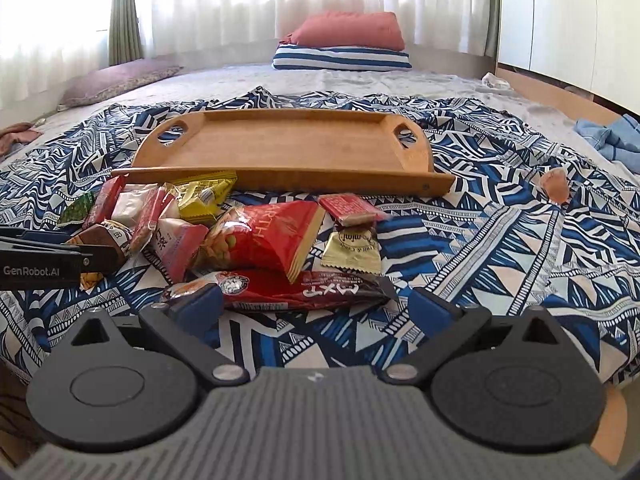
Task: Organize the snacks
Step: 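Grasp the brown peanut packet with the left tool while the right tool grasps the red MXT stick packet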
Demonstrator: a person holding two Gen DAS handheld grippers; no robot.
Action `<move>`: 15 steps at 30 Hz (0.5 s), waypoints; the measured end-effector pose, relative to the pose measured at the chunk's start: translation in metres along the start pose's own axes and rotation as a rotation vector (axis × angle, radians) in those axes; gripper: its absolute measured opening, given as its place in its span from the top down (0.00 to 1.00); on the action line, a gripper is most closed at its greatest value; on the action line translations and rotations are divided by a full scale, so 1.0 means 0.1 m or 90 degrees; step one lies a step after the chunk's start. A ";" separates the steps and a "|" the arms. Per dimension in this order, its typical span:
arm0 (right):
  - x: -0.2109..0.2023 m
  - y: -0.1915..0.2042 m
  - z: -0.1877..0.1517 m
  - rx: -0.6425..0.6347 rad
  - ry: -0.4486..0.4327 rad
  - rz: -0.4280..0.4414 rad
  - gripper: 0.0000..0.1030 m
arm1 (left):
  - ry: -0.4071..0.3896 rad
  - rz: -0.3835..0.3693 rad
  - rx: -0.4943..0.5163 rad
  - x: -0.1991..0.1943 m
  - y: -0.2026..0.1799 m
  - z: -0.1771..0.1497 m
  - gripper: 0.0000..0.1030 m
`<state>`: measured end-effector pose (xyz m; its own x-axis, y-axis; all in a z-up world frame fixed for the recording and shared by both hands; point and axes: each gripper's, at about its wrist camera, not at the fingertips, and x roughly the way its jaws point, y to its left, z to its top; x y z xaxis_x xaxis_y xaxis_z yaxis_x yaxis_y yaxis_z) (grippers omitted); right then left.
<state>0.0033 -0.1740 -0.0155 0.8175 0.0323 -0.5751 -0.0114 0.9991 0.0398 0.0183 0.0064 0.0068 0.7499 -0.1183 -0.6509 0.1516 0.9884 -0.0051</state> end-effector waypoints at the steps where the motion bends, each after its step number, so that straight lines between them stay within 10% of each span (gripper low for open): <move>1: 0.00 0.00 -0.01 -0.002 0.000 0.000 0.00 | 0.002 -0.001 0.004 0.01 -0.01 -0.01 0.45; 15: 0.13 0.07 0.04 -0.041 0.026 -0.071 0.00 | -0.011 -0.032 -0.016 -0.25 -0.05 -0.05 0.56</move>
<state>0.0159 -0.1662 -0.0198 0.7920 -0.0795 -0.6053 0.0399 0.9961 -0.0785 -0.0046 0.0054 0.0189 0.7531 -0.1691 -0.6358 0.1732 0.9833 -0.0563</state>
